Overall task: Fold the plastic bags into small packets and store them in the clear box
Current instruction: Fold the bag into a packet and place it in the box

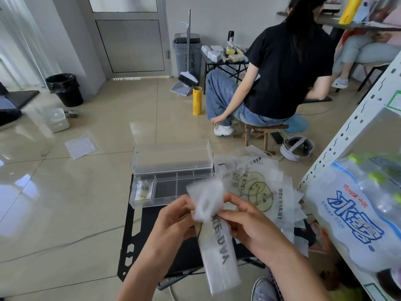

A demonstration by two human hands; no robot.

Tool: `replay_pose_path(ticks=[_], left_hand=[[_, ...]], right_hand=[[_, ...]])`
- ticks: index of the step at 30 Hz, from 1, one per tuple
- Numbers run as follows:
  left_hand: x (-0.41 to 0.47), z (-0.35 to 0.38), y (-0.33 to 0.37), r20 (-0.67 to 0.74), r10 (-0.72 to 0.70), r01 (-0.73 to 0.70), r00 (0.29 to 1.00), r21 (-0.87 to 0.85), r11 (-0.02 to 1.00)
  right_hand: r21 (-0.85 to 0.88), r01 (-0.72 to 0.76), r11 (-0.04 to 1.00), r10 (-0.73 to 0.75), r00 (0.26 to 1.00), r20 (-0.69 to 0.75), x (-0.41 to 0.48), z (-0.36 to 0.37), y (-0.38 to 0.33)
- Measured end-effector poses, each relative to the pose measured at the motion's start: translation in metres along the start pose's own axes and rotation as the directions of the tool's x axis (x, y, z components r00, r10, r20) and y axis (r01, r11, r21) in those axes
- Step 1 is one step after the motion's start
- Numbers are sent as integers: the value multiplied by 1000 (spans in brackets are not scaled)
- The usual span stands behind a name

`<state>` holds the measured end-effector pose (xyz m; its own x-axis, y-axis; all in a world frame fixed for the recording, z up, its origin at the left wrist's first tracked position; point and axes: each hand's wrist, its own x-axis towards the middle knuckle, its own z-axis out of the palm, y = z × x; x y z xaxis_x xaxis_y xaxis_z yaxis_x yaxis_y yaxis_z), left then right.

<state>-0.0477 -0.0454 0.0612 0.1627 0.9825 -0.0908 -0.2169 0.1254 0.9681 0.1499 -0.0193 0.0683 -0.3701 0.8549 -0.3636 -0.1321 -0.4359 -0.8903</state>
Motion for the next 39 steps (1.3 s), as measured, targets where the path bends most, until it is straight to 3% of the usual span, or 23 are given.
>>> replay_pose_path(ticks=[6, 8, 10, 13, 16, 19, 21, 22, 24, 27, 31, 33, 35, 37, 39], left_hand=[[2, -5, -3, -45, 155, -146, 987, 161, 976], [5, -8, -5, -67, 202, -182, 977, 229, 956], [8, -12, -9, -91, 233, -203, 968, 255, 945], [10, -15, -10, -125, 267, -237, 956, 214, 948], [5, -15, -2, -99, 229, -215, 968, 137, 967], [4, -19, 7, -6, 22, -22, 1000, -105, 994], [5, -17, 8, -23, -76, 74, 997, -87, 993], [5, -14, 6, -40, -90, 91, 995, 11, 996], [4, -8, 2, -72, -54, 64, 996, 144, 988], [5, -8, -2, -140, 5, 13, 990, 125, 992], [9, -11, -2, -248, 31, -36, 968, -17, 999], [9, -11, -1, -323, 19, -53, 946, -96, 994], [8, -9, 1, -367, -54, -45, 929, -256, 966], [7, -3, 3, -308, -136, 10, 942, -378, 926], [4, 8, 4, -228, -182, 86, 956, -375, 923]], right_hand=[[106, -13, 994, 9, 999, 38, 6, 1, 1], [18, -14, 1000, 13, 999, 41, 4, 5, -3], [-184, -18, 983, 30, 998, 61, 1, 11, -7], [-284, -38, 958, 64, 994, 83, -1, 16, -4], [-313, 40, 949, -24, 998, 56, 3, 13, 0], [-314, 60, 948, -42, 997, 64, 5, 11, 0], [-342, 52, 938, -34, 998, 57, 6, 13, 1], [-359, 53, 932, -35, 998, 56, 6, 14, 3], [-354, 56, 933, -36, 997, 62, 7, 15, 5], [-299, 20, 954, 3, 997, 75, 5, 19, 1], [-418, -80, 905, 117, 991, 64, 4, 26, 6], [-468, -74, 881, 113, 992, 55, 5, 28, 9], [-404, -23, 914, 62, 995, 83, 4, 29, 8], [-326, 17, 945, 15, 995, 95, 4, 33, 7], [-316, 44, 948, -17, 996, 86, 4, 38, 11]])
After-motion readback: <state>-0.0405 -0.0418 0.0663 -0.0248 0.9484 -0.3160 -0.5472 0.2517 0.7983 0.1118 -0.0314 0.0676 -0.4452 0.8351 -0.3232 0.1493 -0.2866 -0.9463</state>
